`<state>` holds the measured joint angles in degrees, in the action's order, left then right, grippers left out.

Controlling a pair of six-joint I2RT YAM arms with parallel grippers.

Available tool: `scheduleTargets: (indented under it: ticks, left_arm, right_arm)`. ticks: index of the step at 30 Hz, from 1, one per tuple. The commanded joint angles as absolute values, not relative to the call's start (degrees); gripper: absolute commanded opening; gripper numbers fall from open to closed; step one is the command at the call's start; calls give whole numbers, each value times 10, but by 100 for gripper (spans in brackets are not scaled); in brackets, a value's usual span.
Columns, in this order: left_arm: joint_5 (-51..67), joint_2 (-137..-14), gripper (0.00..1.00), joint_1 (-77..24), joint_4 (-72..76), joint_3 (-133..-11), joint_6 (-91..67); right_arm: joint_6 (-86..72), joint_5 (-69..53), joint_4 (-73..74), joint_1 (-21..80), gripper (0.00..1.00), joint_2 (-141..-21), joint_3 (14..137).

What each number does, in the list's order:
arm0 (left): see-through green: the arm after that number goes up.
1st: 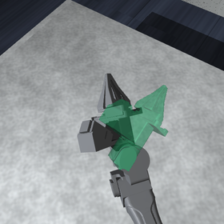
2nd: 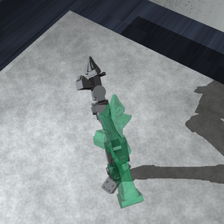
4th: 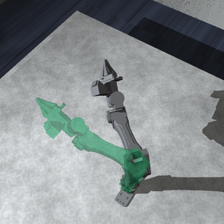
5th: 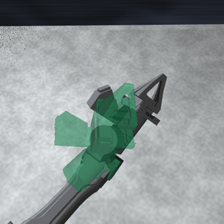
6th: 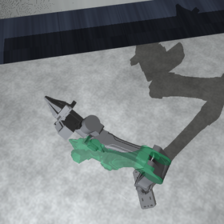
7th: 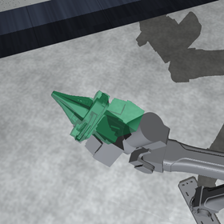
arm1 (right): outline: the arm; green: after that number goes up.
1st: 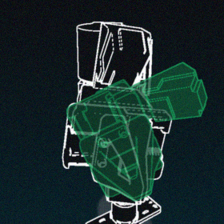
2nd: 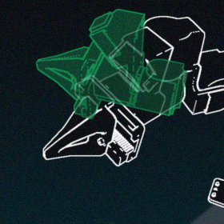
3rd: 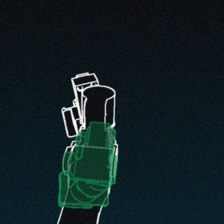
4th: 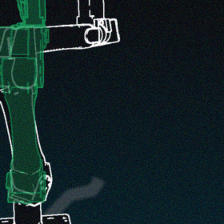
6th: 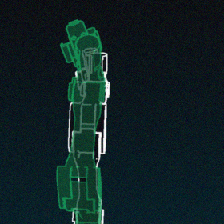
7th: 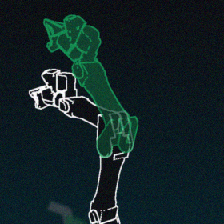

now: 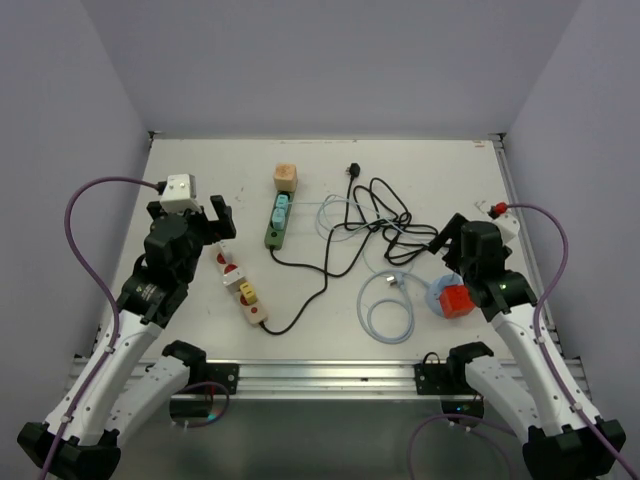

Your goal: Pull the plug off the socket

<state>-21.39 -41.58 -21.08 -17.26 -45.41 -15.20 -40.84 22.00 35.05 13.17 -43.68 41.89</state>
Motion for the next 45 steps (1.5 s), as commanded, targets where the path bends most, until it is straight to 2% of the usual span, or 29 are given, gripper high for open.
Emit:
scheduleTargets:
  ticks: [1,9,12,13,17,21,24,28,31,36,45]
  left_arm:
    - [-214,-411,100,-214,-159,-454,-144]
    - [-217,-406,100,-214,-160,-454,-146]
    - [-218,-401,100,-214,-160,-454,-146]
    - [-219,-400,100,-214,-160,-454,-146]
    - [-250,-395,100,-214,-170,-461,-153]
    - [-302,-372,100,-214,-179,-464,-162]
    - [-326,-345,100,-212,-175,-460,-167]
    - [-343,-329,100,-208,-176,-459,-173]
    - [-364,-326,100,-208,-185,-464,-181]
    - [-403,-306,100,-208,-195,-465,-193]
    - [-419,-280,100,-208,-191,-461,-193]
  right_arm:
    - [-426,249,360,132,99,-439,453]
    - [-389,208,321,132,99,-426,428]
    - [-342,130,283,132,99,-429,426]
    - [-330,61,271,132,99,-429,426]
    - [-297,-73,180,134,99,-428,430]
    - [-264,-141,132,165,99,-449,459]
    - [-213,-96,138,264,99,-511,510]
    - [-145,45,127,481,99,-617,558]
    - [-132,87,104,560,99,-722,596]
    - [-122,125,80,667,99,-885,684]
    - [-138,141,40,709,99,-1054,773]
